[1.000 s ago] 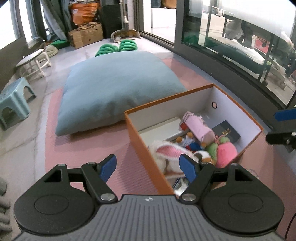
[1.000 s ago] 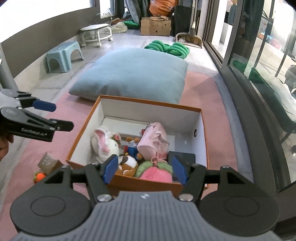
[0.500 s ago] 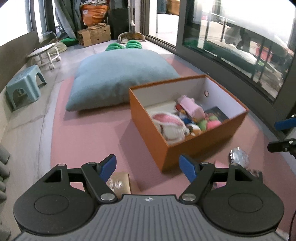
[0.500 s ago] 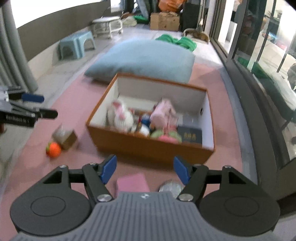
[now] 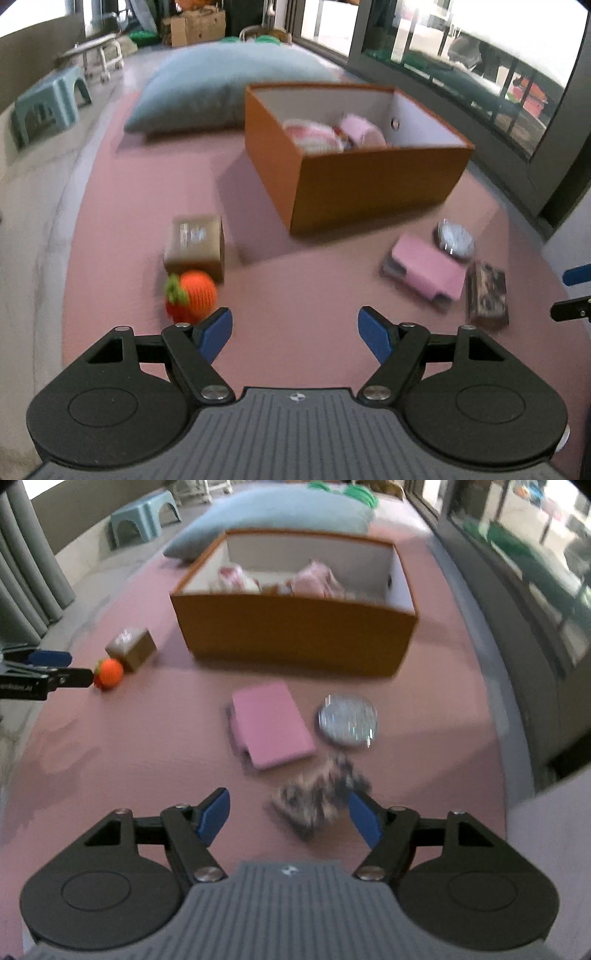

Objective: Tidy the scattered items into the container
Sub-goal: 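Withdraw both tools from the box toward the crocheted fruit and Vaseline tube, then grasp the crocheted orange fruit with the left tool while the right tool grasps the Vaseline tube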

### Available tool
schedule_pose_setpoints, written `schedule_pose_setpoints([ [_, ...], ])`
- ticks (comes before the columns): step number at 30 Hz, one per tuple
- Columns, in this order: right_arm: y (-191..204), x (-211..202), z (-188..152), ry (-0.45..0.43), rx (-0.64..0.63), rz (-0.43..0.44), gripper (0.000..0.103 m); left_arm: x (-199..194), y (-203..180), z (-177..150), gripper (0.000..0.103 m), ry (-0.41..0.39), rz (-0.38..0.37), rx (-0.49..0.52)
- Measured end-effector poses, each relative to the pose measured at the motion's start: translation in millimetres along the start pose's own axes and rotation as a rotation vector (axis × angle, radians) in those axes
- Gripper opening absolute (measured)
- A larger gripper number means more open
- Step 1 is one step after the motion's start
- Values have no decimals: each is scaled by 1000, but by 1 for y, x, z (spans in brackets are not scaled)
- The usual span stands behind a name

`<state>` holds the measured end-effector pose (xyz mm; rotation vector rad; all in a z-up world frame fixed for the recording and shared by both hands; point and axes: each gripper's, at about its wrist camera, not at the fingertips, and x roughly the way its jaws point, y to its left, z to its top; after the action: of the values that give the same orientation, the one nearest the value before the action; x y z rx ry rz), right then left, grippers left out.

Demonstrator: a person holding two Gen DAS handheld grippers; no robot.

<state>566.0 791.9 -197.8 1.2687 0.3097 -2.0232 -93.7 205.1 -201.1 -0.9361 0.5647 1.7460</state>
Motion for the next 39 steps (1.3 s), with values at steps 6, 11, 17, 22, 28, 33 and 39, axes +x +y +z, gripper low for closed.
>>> schedule_pose_setpoints([
  [6, -4, 9, -41, 75, 38, 10, 74, 2, 26, -22, 89, -23, 23, -92],
  [11, -6, 18, -68, 133, 72, 13, 75, 6, 40, -26, 89, -74, 99, -91],
  [17, -4, 23, -96, 195, 122, 20, 76, 19, 52, -30, 89, -69, 122, -114],
  [22, 0, 29, -110, 223, 128, 6, 78, 29, 63, -28, 89, -68, 132, -141],
  [28, 11, 37, -115, 269, 48, -12, 81, 49, 73, -23, 89, -52, 136, -158],
  [33, 24, 46, -123, 320, -74, -44, 81, 60, 78, -15, 89, -84, 104, -174],
  [39, 32, 53, -127, 349, -136, -67, 81, 71, 86, -8, 87, -83, 93, -190],
])
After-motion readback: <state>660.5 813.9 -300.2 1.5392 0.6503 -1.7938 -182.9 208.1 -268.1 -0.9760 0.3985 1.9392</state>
